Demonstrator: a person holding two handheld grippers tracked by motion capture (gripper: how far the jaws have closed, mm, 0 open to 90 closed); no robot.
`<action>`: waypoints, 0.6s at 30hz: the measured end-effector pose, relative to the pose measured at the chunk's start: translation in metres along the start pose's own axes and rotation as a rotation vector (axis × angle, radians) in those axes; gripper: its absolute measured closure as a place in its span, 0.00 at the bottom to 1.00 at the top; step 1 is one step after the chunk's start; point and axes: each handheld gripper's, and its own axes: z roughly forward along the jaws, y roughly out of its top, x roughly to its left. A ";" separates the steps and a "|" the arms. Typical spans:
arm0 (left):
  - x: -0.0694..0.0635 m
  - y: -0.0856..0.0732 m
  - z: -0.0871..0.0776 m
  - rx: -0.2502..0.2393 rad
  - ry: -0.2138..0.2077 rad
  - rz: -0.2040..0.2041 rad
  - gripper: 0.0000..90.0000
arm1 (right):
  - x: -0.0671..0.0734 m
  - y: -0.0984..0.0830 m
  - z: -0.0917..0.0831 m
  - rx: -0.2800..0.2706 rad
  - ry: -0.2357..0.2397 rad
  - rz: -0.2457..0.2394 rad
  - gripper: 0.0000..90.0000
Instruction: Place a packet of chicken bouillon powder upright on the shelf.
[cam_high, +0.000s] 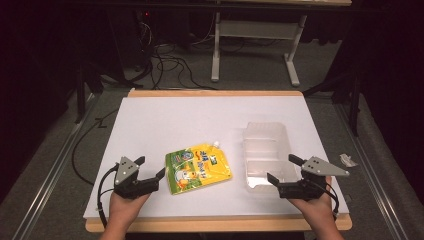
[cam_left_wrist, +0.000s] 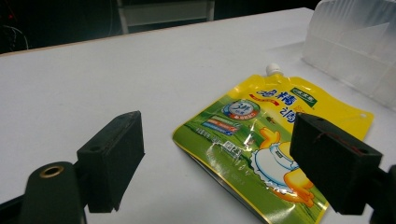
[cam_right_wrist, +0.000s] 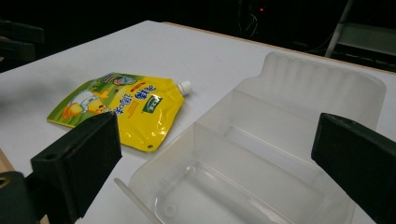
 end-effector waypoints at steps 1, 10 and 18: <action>0.000 0.000 0.001 0.000 0.000 -0.001 0.20 | 0.000 0.000 0.000 0.001 0.000 0.000 0.02; 0.013 0.020 0.020 -0.005 0.044 -0.070 0.88 | -0.001 0.000 -0.003 -0.009 0.033 0.012 0.02; 0.025 0.033 0.094 0.213 0.112 -0.003 1.00 | -0.001 0.001 -0.004 -0.015 0.059 0.016 0.05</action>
